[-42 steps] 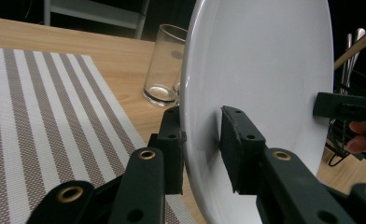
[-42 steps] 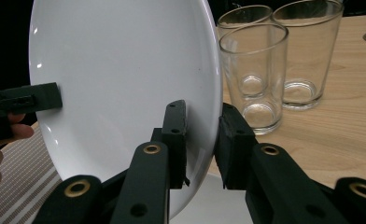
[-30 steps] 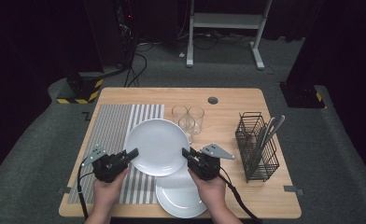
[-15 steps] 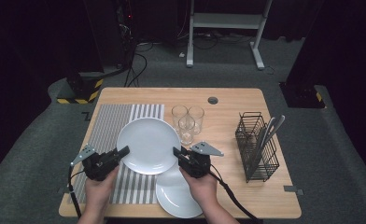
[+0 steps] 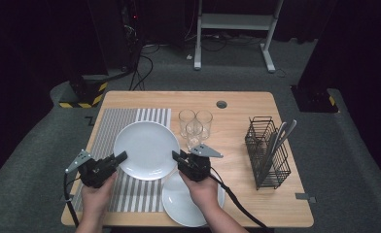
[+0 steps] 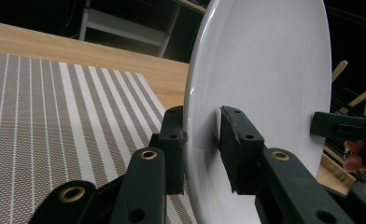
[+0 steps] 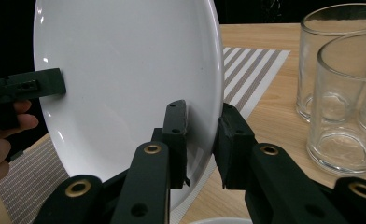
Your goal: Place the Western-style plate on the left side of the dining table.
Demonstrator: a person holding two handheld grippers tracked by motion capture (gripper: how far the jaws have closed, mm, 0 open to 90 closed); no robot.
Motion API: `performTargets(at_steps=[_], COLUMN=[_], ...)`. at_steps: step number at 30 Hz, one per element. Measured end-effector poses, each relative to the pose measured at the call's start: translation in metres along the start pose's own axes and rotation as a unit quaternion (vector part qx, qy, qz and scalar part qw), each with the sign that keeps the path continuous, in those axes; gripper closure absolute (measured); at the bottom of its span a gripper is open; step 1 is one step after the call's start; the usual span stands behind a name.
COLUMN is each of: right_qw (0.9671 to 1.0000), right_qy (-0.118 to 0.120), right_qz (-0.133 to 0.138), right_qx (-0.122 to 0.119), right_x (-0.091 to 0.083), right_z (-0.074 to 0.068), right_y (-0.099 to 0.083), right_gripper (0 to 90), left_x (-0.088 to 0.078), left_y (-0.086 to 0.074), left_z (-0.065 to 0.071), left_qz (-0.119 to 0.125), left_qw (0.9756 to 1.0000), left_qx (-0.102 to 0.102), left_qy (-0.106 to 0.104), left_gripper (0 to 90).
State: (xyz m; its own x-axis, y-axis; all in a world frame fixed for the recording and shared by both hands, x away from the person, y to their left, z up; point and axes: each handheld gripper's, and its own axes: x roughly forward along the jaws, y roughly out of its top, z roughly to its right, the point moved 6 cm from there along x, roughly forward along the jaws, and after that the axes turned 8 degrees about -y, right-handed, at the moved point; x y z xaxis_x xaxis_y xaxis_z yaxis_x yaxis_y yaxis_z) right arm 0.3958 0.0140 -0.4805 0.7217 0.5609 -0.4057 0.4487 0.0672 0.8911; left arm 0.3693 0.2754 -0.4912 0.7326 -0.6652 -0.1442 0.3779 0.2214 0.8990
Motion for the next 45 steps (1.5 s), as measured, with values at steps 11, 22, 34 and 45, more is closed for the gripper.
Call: performTargets(at_steps=[11,22,34,45], right_qw=[0.9999,0.9997,0.9994,0.9989], right_qy=[0.013,0.022,0.029,0.038], right_qz=[0.000,0.001,-0.004,-0.016], right_qx=[-0.006,-0.013,-0.021,-0.022], right_x=[0.015,0.025,0.039,0.055], right_z=[-0.016,-0.028,-0.040,-0.049], right_y=[0.006,0.014,0.017,0.016], right_gripper=[76.1,76.5,76.4,76.0], left_x=[-0.013,-0.024,-0.035,-0.043], left_y=[0.004,0.006,0.009,0.010], left_z=[-0.017,-0.027,-0.039,-0.051], left_qz=[-0.004,0.002,0.017,0.019], left_qw=[0.9999,0.9998,0.9993,0.9988], left_qx=[-0.011,-0.013,-0.017,-0.021], left_qy=[0.006,0.014,0.030,0.041], left_gripper=[70.1,69.7,69.5,69.5])
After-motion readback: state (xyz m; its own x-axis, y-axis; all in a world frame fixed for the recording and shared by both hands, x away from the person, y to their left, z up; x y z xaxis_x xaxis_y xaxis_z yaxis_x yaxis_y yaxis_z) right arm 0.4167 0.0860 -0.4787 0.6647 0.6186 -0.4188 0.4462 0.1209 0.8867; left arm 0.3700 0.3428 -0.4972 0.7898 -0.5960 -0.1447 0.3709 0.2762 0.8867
